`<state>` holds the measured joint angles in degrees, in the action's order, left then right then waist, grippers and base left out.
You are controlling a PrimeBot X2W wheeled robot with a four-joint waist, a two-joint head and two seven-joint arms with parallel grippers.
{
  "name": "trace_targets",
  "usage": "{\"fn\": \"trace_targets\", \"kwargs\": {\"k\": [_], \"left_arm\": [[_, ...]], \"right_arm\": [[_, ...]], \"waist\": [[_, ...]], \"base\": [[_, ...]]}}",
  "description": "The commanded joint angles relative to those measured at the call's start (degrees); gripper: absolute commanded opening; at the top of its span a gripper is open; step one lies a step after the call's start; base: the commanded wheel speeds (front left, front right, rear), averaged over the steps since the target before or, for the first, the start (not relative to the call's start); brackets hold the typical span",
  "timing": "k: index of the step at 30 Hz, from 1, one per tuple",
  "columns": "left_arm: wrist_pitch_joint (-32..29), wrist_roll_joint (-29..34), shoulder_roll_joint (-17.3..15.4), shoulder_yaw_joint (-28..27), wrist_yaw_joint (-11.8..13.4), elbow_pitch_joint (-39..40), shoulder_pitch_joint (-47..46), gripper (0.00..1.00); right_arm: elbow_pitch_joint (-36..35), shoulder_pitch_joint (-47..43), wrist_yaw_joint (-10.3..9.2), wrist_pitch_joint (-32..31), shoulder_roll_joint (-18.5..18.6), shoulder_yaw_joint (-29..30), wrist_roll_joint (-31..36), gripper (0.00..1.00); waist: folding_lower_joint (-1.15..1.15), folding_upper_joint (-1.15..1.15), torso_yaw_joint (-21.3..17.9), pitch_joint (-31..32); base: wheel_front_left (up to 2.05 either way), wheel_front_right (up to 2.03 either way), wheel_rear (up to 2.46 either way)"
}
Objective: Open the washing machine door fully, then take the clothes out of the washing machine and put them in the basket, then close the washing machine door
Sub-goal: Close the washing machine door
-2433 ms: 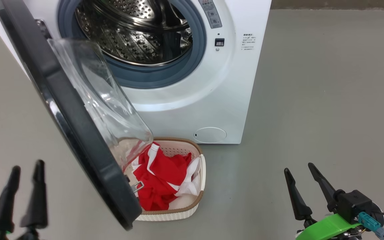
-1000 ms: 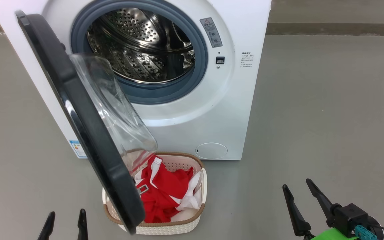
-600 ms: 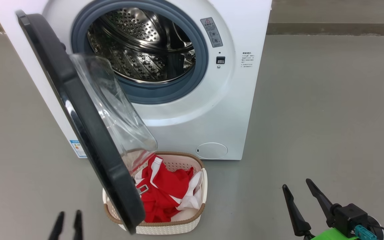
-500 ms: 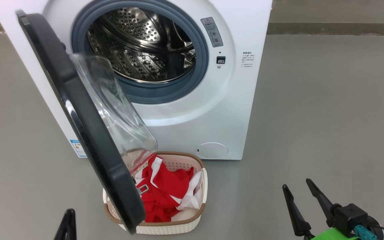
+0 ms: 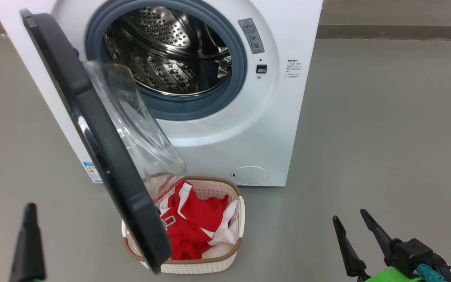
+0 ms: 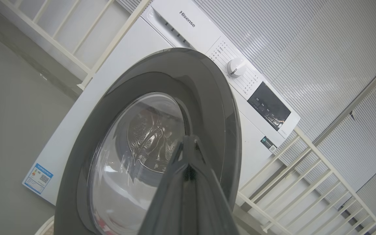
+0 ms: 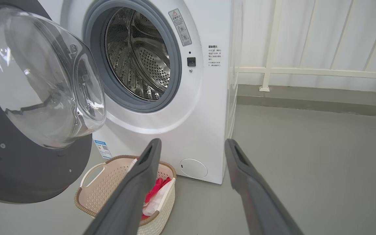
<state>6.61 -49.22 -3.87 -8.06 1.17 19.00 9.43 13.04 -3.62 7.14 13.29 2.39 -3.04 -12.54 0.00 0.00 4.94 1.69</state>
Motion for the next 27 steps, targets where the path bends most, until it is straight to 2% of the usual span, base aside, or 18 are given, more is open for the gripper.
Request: {"fn": "trace_targets", "kwargs": {"k": [1,3,6,10,16,27], "left_arm": [[-1.5,-6.1,0.1,-3.3,-1.1,2.0,-3.5,0.00],[-5.1,-15.6,0.2,-5.4,-1.9,1.9,-4.5,0.00],[-10.5,-26.6,-0.5,-8.4,-1.6,0.3,-5.4,0.00],[-16.2,-36.7,-1.5,-11.0,-1.2,-3.0,-5.6,0.00],[-22.4,-41.8,-2.5,-9.8,-2.0,-8.6,-3.8,0.00],[-29.1,-44.9,-2.7,-5.7,-3.1,-13.0,-2.6,0.00]], "right_arm": [[-1.5,1.7,0.35,0.4,0.5,-1.4,-0.2,1.00],[-1.5,1.8,0.35,0.5,0.5,-1.3,-0.3,1.00],[-1.4,2.0,0.35,0.6,0.5,-1.3,-0.5,1.00],[-1.2,2.2,0.35,0.7,0.5,-1.4,-0.7,1.00],[-1.0,2.3,0.35,1.0,0.5,-1.4,-0.8,1.00],[-0.8,2.5,0.35,1.2,0.5,-1.7,-0.9,1.00]], "waist": [[0.00,0.00,-0.1,-0.1],[0.00,0.00,-0.2,-0.3],[0.00,0.00,-0.3,-0.7],[0.00,0.00,-0.7,-0.9],[0.00,0.00,-1.1,-1.1],[0.00,0.00,-2.1,-1.4]], "base": [[0.00,0.00,0.00],[0.00,0.00,0.00],[0.00,0.00,0.00],[0.00,0.00,0.00],[0.00,0.00,0.00],[0.00,0.00,0.00]]}}
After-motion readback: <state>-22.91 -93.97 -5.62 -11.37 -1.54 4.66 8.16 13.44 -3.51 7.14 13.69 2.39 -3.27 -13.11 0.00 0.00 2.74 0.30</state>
